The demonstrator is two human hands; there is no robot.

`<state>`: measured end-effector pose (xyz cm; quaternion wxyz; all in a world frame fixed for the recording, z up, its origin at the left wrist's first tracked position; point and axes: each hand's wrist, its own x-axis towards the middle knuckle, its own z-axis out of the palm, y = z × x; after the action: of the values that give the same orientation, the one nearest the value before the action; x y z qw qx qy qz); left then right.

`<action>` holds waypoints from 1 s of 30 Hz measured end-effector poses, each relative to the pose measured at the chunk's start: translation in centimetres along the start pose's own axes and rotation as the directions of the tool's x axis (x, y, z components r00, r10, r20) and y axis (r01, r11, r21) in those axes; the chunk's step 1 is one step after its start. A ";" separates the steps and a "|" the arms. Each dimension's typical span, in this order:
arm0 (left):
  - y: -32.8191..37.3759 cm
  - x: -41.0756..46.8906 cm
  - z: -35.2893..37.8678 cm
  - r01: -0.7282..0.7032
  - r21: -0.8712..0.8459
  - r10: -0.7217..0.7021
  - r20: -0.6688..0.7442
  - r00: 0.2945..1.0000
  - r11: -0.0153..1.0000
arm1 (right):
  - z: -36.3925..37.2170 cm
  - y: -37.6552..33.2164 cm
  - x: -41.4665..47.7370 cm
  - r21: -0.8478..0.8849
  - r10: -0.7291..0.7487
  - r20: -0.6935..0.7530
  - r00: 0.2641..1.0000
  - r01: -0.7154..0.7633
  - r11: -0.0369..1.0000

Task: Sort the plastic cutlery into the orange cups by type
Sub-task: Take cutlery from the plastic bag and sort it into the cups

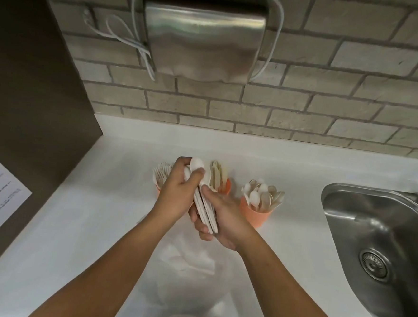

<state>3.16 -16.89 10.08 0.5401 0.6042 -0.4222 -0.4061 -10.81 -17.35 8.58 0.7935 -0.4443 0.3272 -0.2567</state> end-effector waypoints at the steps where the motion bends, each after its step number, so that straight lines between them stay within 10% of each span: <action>1: 0.1 0.1 -0.3 -0.003 -0.030 0.002 -0.025 1.000 1.000 | 0.2 0.2 0.0 -0.049 0.012 -0.014 1.000 -0.012 0.999; 10: -0.3 -1.5 -0.2 0.174 -0.152 -0.145 0.185 0.972 0.973 | 1.4 0.7 0.9 -0.118 -0.083 -0.156 0.984 0.065 0.991; 15: 0.0 -1.8 0.0 0.147 -0.224 -0.140 0.046 0.989 0.963 | 0.4 -1.3 -0.8 -0.403 0.010 -0.144 0.990 -0.068 0.913; 20: 0.1 -1.9 0.2 0.149 -0.290 -0.108 0.154 0.982 0.945 | -0.9 -5.0 -1.2 -0.645 -0.475 -0.488 0.732 0.065 0.762; 30: 1.1 -3.6 2.9 0.081 -0.093 -0.053 0.274 0.960 0.992 | -2.0 -8.4 -3.7 -0.675 -0.454 -0.320 0.832 0.136 0.726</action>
<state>-0.82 -14.46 11.01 0.4937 0.5283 -0.4500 -0.5241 -15.69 -19.81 16.17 0.4443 -0.6546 0.4956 -0.3584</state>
